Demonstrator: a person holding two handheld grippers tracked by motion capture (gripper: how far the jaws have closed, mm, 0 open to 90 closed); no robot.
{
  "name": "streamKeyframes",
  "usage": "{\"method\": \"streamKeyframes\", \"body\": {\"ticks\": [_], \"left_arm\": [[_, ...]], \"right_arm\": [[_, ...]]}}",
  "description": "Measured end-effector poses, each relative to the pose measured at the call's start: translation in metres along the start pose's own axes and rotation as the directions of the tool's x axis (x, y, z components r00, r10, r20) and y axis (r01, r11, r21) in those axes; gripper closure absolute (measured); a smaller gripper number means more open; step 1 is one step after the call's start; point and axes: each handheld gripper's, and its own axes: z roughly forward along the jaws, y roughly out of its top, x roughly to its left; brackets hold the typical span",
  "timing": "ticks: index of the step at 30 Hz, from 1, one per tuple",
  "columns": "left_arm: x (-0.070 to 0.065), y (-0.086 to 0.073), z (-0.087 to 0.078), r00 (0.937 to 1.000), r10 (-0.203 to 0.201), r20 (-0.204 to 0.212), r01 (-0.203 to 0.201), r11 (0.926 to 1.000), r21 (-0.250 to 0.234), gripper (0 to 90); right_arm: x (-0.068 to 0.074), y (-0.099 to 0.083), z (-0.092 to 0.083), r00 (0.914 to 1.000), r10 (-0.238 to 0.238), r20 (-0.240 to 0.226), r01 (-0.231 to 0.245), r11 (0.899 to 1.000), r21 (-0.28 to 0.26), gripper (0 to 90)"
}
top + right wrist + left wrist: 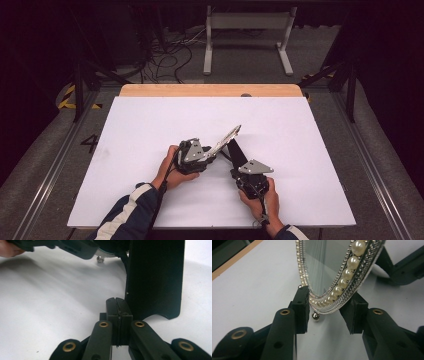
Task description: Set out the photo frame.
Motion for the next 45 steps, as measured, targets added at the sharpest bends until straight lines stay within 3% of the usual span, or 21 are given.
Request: {"method": "streamKeyframes", "body": {"ticks": [8,15,20,33,37,40,45], "left_arm": [[-0.004,0.004,-0.008,0.9995,0.017,0.028,-0.016,0.9993,-0.034,65.5],[-0.007,0.006,-0.014,0.9991,0.031,0.028,-0.030,0.9986,-0.043,68.5],[-0.009,0.006,-0.015,0.9980,0.041,0.048,-0.039,0.9977,-0.055,76.1],[-0.009,0.007,-0.019,0.9957,0.067,0.063,-0.063,0.9958,-0.066,79.1],[-0.010,0.007,-0.016,0.9960,0.064,0.063,-0.060,0.9962,-0.064,77.0],[-0.010,0.008,-0.009,0.9976,0.057,0.039,-0.055,0.9972,-0.051,67.0],[-0.010,0.007,0.001,0.9998,0.018,0.010,-0.017,0.9990,-0.042,61.4]], "right_arm": [[-0.008,0.000,-0.001,0.9999,0.013,0.007,-0.013,1.000,-0.003,90.0],[-0.010,0.000,-0.002,0.9998,0.018,0.009,-0.018,1.000,-0.003,90.0],[-0.012,0.000,-0.002,0.9998,0.019,0.008,-0.019,1.000,-0.005,90.0],[-0.016,0.000,-0.003,0.9997,0.020,0.014,-0.020,1.000,-0.009,90.0],[-0.017,0.000,-0.003,0.9997,0.022,0.012,-0.022,1.000,-0.009,90.0],[-0.017,0.000,-0.002,0.9996,0.025,0.009,-0.025,1.000,-0.006,90.0],[-0.017,-0.001,-0.001,0.9997,0.024,0.007,-0.024,1.000,-0.002,90.0]]}}
